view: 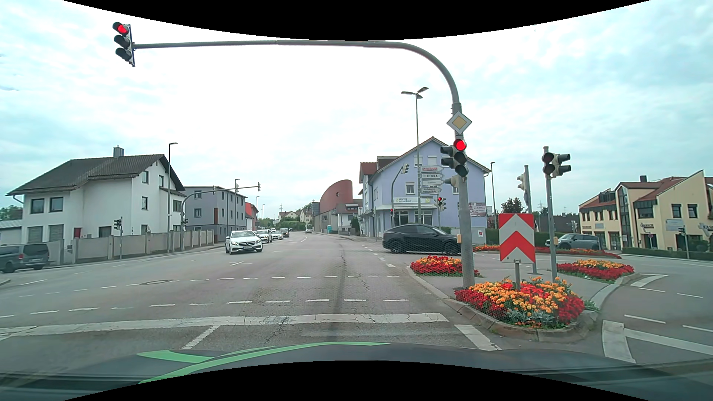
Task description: Follow the waypoints while adhering to traffic rules and regulations
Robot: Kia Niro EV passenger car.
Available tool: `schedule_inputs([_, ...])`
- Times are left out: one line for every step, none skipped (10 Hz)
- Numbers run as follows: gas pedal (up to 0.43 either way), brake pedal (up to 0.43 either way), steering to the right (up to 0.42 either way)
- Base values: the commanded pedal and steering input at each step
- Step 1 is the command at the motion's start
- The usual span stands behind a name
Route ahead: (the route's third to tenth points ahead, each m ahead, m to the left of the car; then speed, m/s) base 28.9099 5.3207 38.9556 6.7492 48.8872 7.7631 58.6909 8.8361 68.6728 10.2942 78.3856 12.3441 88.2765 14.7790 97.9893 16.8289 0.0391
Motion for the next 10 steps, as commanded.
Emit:
schedule_inputs([0.0,0.134,0.005])
schedule_inputs([0.0,0.146,0.005])
schedule_inputs([0.0,0.171,0.005])
schedule_inputs([0.0,0.201,0.005])
schedule_inputs([0.0,0.226,0.005])
schedule_inputs([0.0,0.244,0.005])
schedule_inputs([0.0,0.244,0.004])
schedule_inputs([0.0,0.244,0.005])
schedule_inputs([0.0,0.244,0.005])
schedule_inputs([0.0,0.238,0.004])
